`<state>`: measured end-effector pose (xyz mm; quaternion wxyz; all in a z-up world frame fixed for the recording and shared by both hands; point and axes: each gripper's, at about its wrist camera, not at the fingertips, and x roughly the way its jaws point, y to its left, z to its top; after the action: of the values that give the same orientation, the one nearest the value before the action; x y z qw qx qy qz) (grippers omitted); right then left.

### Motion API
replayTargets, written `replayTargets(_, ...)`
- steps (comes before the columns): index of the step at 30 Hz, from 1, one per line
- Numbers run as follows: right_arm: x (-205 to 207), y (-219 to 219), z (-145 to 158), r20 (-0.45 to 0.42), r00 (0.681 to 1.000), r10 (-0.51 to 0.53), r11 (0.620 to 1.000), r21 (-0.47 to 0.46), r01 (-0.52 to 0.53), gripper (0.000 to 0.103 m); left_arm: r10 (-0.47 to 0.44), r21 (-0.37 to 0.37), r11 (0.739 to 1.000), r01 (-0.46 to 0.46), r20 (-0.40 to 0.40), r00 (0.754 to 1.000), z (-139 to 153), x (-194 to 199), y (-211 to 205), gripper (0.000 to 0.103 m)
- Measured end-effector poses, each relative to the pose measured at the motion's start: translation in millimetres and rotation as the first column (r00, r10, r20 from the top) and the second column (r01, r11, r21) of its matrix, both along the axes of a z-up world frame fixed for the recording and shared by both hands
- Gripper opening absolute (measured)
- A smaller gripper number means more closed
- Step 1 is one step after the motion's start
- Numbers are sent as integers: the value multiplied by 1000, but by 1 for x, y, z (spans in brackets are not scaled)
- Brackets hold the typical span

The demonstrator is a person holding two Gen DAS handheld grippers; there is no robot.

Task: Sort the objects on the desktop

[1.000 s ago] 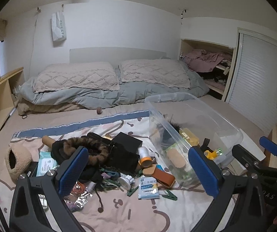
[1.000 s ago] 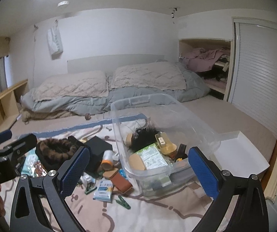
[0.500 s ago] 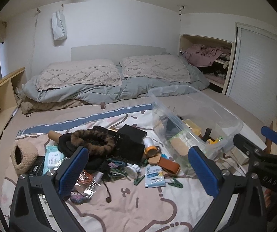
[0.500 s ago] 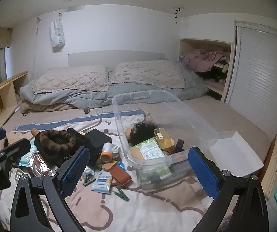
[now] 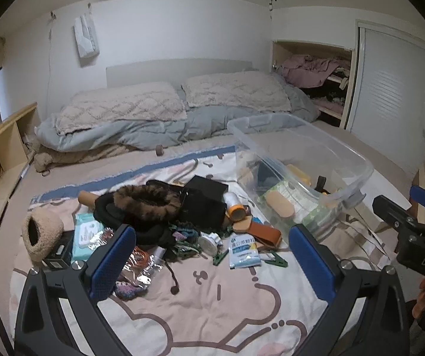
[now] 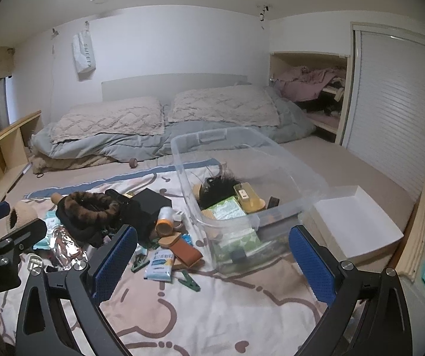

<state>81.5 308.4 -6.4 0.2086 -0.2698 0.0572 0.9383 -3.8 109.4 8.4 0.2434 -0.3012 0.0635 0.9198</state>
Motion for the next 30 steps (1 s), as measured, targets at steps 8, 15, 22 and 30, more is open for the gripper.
replayTargets(8, -8, 10, -11, 74, 997, -32, 999, -11, 33, 102, -40, -24, 999, 42, 76, 996, -13, -10, 17, 103)
replayTargets(15, -7, 12, -14, 94, 995, -30, 1000, 0, 30, 102, -42, -28, 999, 45, 93, 995, -16, -14, 26, 103)
replayTargets(22, -6, 16, -16, 101, 994, -35, 999, -8, 36, 102, -42, -47, 998, 47, 94, 995, -19, -17, 34, 103)
replayTargets(30, -5, 20, -16, 106, 994, -40, 999, -9, 41, 102, -32, -48, 998, 36, 82, 996, -18, -17, 36, 103)
